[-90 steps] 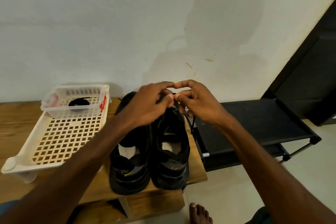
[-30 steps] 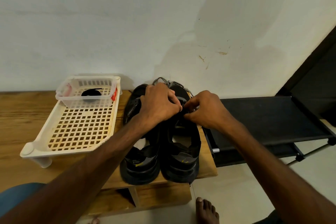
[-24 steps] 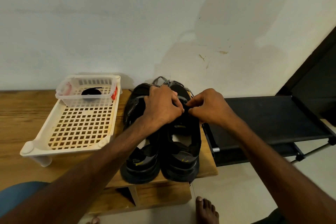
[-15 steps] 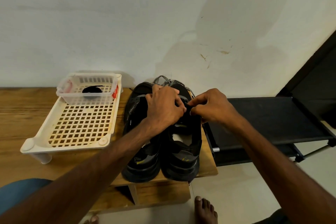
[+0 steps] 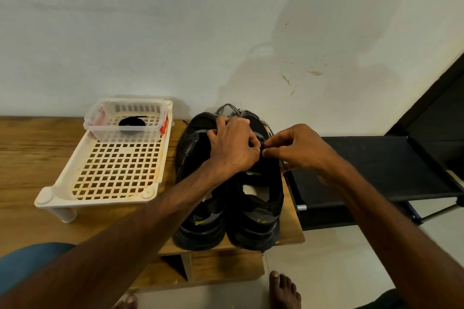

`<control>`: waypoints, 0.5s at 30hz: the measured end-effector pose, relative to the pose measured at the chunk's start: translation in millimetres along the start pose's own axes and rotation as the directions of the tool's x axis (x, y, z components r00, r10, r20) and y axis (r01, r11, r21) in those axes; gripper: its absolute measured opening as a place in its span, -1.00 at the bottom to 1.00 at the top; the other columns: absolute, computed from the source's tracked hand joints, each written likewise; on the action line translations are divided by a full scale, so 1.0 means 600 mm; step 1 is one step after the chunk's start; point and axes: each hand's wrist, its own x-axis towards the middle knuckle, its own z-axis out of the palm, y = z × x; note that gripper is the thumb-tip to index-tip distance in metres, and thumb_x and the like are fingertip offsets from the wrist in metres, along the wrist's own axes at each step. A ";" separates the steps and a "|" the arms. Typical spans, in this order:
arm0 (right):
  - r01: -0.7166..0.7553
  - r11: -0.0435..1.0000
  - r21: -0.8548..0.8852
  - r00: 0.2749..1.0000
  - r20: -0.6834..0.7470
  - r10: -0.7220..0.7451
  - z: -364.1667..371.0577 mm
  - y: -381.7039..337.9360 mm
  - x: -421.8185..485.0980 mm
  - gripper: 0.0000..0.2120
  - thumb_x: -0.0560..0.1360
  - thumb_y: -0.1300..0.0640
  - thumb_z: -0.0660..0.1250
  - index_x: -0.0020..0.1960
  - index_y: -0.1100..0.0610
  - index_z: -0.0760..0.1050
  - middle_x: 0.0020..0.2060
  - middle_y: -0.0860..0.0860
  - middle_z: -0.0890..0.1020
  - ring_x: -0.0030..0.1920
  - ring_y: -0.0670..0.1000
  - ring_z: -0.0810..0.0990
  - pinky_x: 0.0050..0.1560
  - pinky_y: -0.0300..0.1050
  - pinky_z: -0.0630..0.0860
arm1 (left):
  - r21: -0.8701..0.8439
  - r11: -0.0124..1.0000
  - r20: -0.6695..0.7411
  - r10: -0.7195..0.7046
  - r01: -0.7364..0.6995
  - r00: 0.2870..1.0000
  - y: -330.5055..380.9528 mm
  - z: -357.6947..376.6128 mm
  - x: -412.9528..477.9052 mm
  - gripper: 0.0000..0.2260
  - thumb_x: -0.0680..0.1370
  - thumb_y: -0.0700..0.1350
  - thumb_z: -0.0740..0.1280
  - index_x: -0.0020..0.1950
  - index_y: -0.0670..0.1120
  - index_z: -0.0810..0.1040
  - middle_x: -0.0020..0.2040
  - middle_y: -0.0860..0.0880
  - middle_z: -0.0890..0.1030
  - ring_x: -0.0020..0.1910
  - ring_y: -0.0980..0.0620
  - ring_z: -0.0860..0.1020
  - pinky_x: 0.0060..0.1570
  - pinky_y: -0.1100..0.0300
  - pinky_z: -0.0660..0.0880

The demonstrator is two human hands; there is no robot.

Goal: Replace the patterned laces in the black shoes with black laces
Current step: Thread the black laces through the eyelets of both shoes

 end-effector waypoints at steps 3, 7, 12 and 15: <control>-0.021 0.997 0.068 1.000 -0.007 0.022 -0.001 0.003 0.003 -0.84 0.61 0.19 0.39 0.12 0.19 0.69 -0.07 0.09 0.72 -0.07 0.03 0.74 -0.12 0.02 0.72 | -0.017 0.999 -0.042 -0.036 0.035 0.998 -0.001 0.004 -0.001 -0.91 0.48 -0.05 0.53 -0.04 0.09 0.74 0.44 0.10 0.44 0.44 -0.03 0.22 0.30 -0.03 0.20; -0.004 1.000 0.028 0.999 -0.045 0.006 0.003 0.009 0.014 -0.87 0.58 0.29 0.40 0.07 0.20 0.71 -0.11 0.10 0.72 -0.14 0.01 0.74 -0.21 -0.05 0.71 | -0.041 0.998 -0.114 -0.061 0.057 0.992 -0.003 0.012 -0.002 -0.86 0.47 -0.03 0.54 0.02 0.09 0.74 0.42 0.09 0.47 0.42 -0.04 0.25 0.31 0.02 0.22; 0.033 0.999 -0.012 0.999 -0.009 -0.033 -0.009 0.012 0.028 -0.94 0.54 0.29 0.45 -0.02 0.25 0.70 -0.18 0.11 0.74 -0.21 -0.01 0.75 -0.28 -0.15 0.68 | -0.076 0.996 -0.125 -0.050 0.040 0.991 -0.001 0.010 -0.005 -0.90 0.44 -0.03 0.57 -0.07 0.13 0.74 0.40 0.13 0.49 0.41 -0.01 0.27 0.22 0.10 0.18; 0.061 0.997 -0.056 0.997 0.043 -0.059 -0.013 0.014 0.032 -0.95 0.56 0.28 0.43 -0.03 0.24 0.67 -0.21 0.10 0.73 -0.22 0.00 0.75 -0.27 -0.09 0.69 | -0.039 0.999 -0.102 -0.012 0.008 0.995 0.000 0.005 -0.006 -0.88 0.45 -0.03 0.56 -0.04 0.12 0.74 0.44 0.12 0.44 0.44 -0.02 0.22 0.30 0.03 0.21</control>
